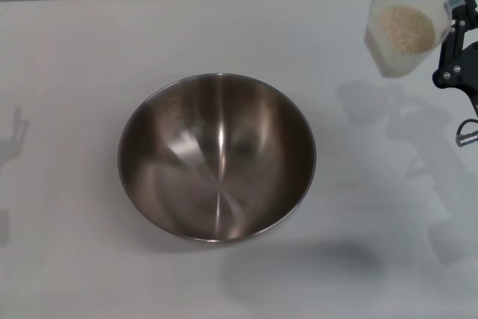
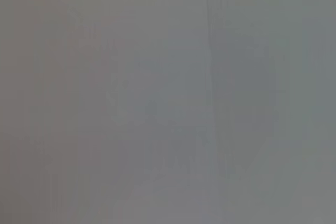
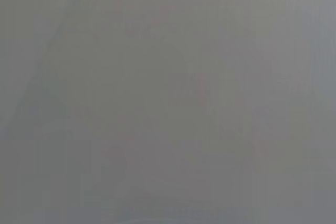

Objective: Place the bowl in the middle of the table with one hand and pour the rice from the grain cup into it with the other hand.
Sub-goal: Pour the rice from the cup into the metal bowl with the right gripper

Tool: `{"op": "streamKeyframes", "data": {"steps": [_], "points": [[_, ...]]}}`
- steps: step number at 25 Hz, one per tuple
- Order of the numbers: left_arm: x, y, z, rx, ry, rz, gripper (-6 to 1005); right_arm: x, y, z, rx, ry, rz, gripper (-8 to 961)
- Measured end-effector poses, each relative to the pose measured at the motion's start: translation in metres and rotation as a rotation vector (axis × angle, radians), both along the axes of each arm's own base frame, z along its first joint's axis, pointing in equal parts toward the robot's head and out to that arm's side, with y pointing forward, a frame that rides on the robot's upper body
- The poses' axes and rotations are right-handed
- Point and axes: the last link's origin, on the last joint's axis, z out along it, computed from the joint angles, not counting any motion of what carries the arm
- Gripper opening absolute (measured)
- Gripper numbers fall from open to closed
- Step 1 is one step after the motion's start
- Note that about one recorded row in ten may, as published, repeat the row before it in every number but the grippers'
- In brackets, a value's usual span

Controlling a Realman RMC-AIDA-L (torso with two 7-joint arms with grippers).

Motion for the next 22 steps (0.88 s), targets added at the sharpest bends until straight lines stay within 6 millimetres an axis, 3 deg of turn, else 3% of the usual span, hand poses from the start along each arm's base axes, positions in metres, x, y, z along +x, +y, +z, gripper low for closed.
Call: {"op": "streamKeyframes", "data": {"steps": [7,14,22], "points": [[0.002,0.001,-0.003,-0.014,0.002,-0.006,833,-0.004,0.003,-0.005,-0.03,-0.02,0.015,11],[0.005,0.007,-0.003,-0.016,0.0,-0.017,833,-0.027,0.019,-0.028,-0.076,-0.154,0.071,10],[0.006,0.008,-0.002,-0.013,-0.002,-0.016,833,-0.042,0.023,-0.045,-0.092,-0.251,0.115,10]]}}
